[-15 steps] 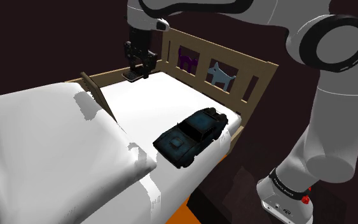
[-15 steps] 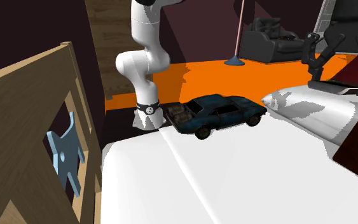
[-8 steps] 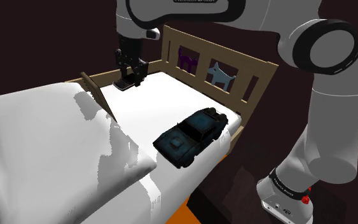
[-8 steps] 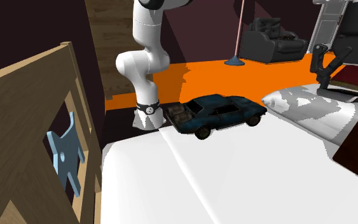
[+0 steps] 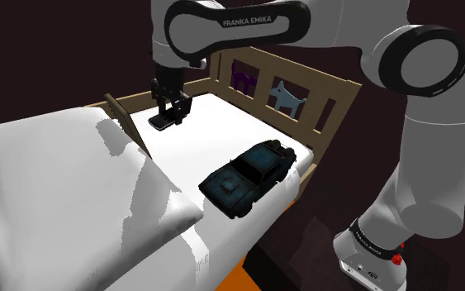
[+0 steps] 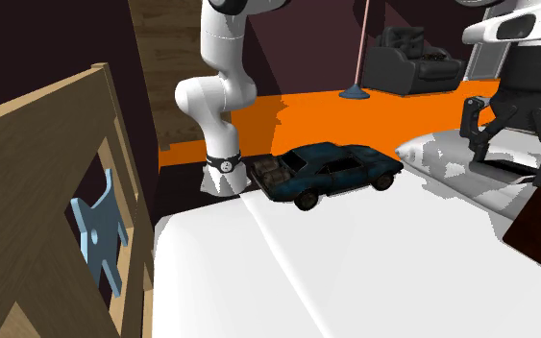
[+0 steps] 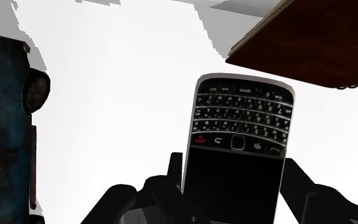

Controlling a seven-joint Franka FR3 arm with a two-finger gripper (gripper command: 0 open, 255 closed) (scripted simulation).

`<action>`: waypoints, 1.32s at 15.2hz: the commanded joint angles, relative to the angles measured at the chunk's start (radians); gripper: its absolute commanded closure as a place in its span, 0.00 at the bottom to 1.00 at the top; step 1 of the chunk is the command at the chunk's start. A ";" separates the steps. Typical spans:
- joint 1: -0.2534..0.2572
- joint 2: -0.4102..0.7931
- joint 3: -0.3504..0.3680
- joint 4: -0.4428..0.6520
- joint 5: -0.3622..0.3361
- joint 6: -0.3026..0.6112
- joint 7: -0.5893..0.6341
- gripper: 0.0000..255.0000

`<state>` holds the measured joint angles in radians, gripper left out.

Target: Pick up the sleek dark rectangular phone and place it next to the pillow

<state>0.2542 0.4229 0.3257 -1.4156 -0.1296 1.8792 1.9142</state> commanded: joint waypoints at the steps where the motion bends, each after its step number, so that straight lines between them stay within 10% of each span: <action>1: -0.001 0.002 -0.001 -0.024 -0.001 0.027 0.002 1.00; 20: -0.001 0.067 -0.015 -0.186 -0.029 0.250 0.020 1.00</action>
<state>0.2538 0.4865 0.3114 -1.5929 -0.1571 2.1167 1.9337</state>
